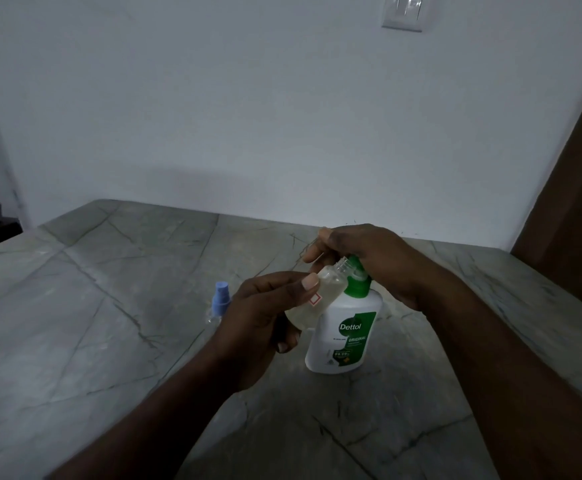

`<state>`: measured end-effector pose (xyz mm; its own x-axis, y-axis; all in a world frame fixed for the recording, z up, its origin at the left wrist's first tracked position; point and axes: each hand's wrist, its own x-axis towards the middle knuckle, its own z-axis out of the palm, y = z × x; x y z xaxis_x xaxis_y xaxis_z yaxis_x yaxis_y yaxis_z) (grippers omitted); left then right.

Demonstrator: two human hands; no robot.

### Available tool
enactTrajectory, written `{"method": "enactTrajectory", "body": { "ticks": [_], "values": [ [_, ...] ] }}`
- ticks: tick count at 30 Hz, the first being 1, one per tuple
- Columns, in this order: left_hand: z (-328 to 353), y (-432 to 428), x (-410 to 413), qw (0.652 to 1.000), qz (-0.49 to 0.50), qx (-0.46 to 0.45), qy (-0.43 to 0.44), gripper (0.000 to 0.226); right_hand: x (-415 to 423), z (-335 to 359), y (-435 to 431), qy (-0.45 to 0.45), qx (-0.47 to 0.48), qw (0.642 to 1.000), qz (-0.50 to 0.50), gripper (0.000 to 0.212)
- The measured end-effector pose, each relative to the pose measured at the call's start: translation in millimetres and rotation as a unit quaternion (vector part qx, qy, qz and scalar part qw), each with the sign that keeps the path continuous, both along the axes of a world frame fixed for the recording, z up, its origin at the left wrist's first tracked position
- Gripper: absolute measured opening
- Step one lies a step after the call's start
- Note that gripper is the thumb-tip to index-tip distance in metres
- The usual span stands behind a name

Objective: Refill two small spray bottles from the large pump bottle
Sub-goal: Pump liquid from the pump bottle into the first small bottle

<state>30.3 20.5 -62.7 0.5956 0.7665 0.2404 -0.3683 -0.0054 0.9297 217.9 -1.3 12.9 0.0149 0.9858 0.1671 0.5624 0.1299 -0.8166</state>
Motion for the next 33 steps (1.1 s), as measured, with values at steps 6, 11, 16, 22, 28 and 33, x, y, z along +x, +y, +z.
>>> {"method": "enactTrajectory", "body": {
  "ticks": [6,11,16,22,28,33],
  "values": [
    [-1.7,1.2,-0.5,1.0,0.001,0.001,0.004,0.024,0.4,-2.7,2.9,0.01,-0.019,1.0,0.008,0.042],
    [-4.3,2.2,-1.4,1.0,0.008,-0.003,0.012,0.029,-1.1,-5.0,3.2,0.01,-0.044,0.999,0.01,0.043],
    [-5.2,1.4,-2.0,1.0,0.004,0.0,0.012,0.033,-1.0,-4.9,2.3,-0.004,-0.039,0.999,0.005,0.044],
    [-3.7,2.3,-1.9,1.0,0.004,0.003,0.009,0.023,1.3,-4.6,2.6,0.013,-0.009,1.0,0.017,0.042],
    [-3.2,2.8,-1.3,1.0,0.0,0.006,0.004,0.025,1.4,-2.1,3.6,0.022,0.003,1.0,0.011,0.04],
    [-5.1,4.2,-1.3,1.0,0.003,0.014,0.009,0.028,1.3,-0.6,4.0,-0.002,0.001,1.0,0.0,0.039]
  ]
}}
